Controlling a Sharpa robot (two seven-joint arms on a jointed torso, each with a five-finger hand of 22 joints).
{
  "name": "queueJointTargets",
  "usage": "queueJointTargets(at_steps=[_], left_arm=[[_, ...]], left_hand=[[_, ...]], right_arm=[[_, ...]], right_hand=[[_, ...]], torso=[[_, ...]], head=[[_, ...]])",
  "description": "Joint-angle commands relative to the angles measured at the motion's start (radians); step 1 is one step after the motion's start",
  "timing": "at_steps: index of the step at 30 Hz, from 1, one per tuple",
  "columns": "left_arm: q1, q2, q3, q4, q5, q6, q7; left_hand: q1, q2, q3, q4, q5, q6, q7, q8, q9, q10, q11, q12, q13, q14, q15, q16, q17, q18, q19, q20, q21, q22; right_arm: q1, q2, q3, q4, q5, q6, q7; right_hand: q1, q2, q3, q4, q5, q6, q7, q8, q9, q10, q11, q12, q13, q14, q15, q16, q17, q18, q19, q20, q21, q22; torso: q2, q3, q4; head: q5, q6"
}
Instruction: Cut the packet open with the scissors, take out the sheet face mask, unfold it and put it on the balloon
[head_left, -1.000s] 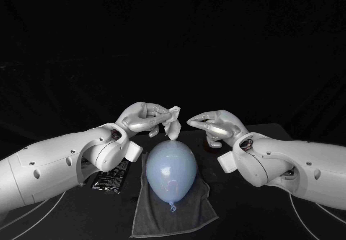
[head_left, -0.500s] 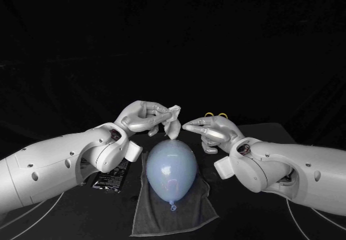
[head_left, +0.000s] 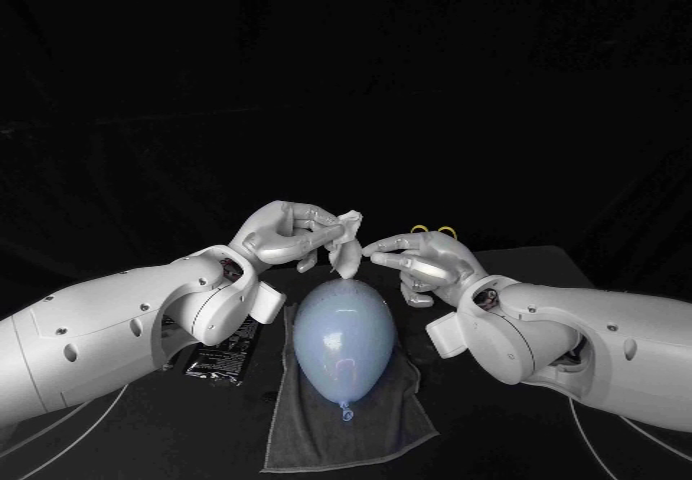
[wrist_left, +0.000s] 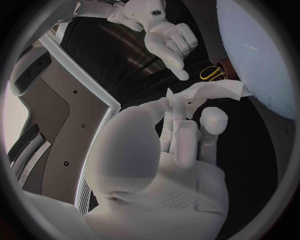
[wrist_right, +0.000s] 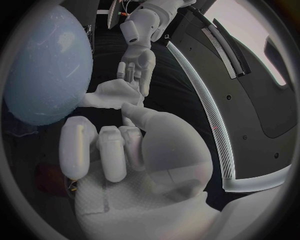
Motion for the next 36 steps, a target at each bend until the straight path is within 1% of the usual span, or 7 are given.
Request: queueJointTargets(at_steps=[1,5,9,16,23,28,36], left_arm=[[0.000,0.002,0.001,0.001,-0.002,0.001,0.013],[0.000,0.002,0.001,0.000,0.000,0.001,0.012],[0.000,0.003,0.001,-0.001,0.002,0.001,0.011],[0.000,0.004,0.001,-0.001,0.006,0.002,0.009],[0.000,0.004,0.001,-0.004,0.007,0.002,0.006],[0.000,0.006,0.001,-0.005,0.008,0.001,0.004],[0.000,0.007,0.001,-0.007,0.010,0.003,0.002]], left_hand=[[0.000,0.007,0.012,-0.009,0.003,-0.004,0.000,0.005,0.104,0.006,-0.001,0.004,0.001,0.003,0.000,0.005,0.002,-0.016,0.004,0.000,0.003,0.001],[0.000,0.007,0.012,-0.009,0.003,-0.004,0.000,0.005,0.104,0.006,-0.001,0.004,0.001,0.003,0.000,0.005,0.002,-0.016,0.004,0.000,0.003,0.001],[0.000,0.007,0.013,-0.009,0.003,-0.005,0.000,0.005,0.104,0.006,-0.001,0.005,0.001,0.004,0.000,0.005,0.002,-0.016,0.004,0.000,0.004,0.001],[-0.003,0.007,0.013,-0.009,0.003,-0.005,0.000,0.005,0.104,0.007,-0.001,0.005,0.001,0.004,0.000,0.006,0.002,-0.016,0.005,0.000,0.005,0.003],[-0.005,0.007,0.013,-0.009,0.003,-0.006,-0.001,0.005,0.104,0.007,-0.001,0.006,0.002,0.005,0.000,0.006,0.003,-0.017,0.007,0.000,0.006,0.005],[-0.005,0.007,0.014,-0.009,0.003,-0.006,-0.001,0.005,0.104,0.007,-0.001,0.006,0.002,0.005,0.000,0.006,0.004,-0.017,0.008,0.000,0.006,0.006],[-0.005,0.008,0.014,-0.010,0.003,-0.007,-0.001,0.005,0.104,0.007,-0.001,0.006,0.002,0.005,0.000,0.006,0.004,-0.017,0.007,0.000,0.006,0.005]], right_arm=[[-0.001,0.010,0.001,-0.015,0.014,0.068,0.058],[-0.001,0.019,0.001,-0.029,0.019,0.103,0.069],[-0.001,0.028,0.001,-0.043,0.021,0.136,0.071],[-0.001,0.041,0.001,-0.059,0.018,0.169,0.067],[0.000,0.048,0.001,-0.066,0.017,0.189,0.075],[0.000,0.054,0.001,-0.072,0.021,0.198,0.086],[0.000,0.061,0.001,-0.080,0.030,0.194,0.104]], right_hand=[[-0.012,0.012,0.039,-0.013,-0.004,-0.002,0.009,-0.016,-0.004,0.106,0.013,0.003,0.263,0.104,0.008,0.005,0.263,-0.008,0.027,0.009,0.011,0.203],[-0.028,0.016,0.068,-0.019,-0.005,-0.004,0.007,-0.031,-0.006,0.106,0.013,0.003,0.263,0.104,0.009,0.005,0.263,-0.009,0.029,0.011,0.019,0.205],[-0.044,0.022,0.095,-0.024,-0.005,-0.015,0.002,-0.048,-0.010,0.106,0.009,0.003,0.263,0.104,0.007,0.005,0.263,-0.009,0.029,0.011,0.023,0.206],[-0.055,0.024,0.107,-0.028,-0.005,-0.018,0.001,-0.055,-0.011,0.106,0.008,0.003,0.263,0.104,0.005,0.005,0.263,-0.008,0.028,0.010,0.021,0.205],[-0.057,0.024,0.108,-0.028,-0.005,-0.017,0.000,-0.056,-0.011,0.106,0.007,0.003,0.263,0.104,0.005,0.005,0.263,-0.009,0.028,0.010,0.022,0.205],[-0.063,0.025,0.112,-0.031,-0.005,-0.018,-0.005,-0.059,-0.011,0.106,0.004,0.003,0.263,0.104,0.003,0.005,0.263,-0.009,0.028,0.009,0.024,0.205],[-0.071,0.025,0.116,-0.032,-0.005,-0.020,-0.008,-0.063,-0.012,0.106,-0.001,0.003,0.263,0.104,0.000,0.005,0.263,-0.008,0.028,0.007,0.023,0.205]], torso=[[0.000,0.0002,0.0004],[0.000,0.0000,0.0004],[0.000,-0.0005,0.0005],[0.000,-0.0004,0.0000],[0.000,-0.0003,0.0000],[0.000,-0.0001,0.0006],[0.000,-0.0003,-0.0003]], head=[[-0.002,0.003],[-0.002,0.003],[-0.002,0.003],[-0.001,0.002],[-0.001,0.005],[0.000,0.008],[0.000,0.008]])
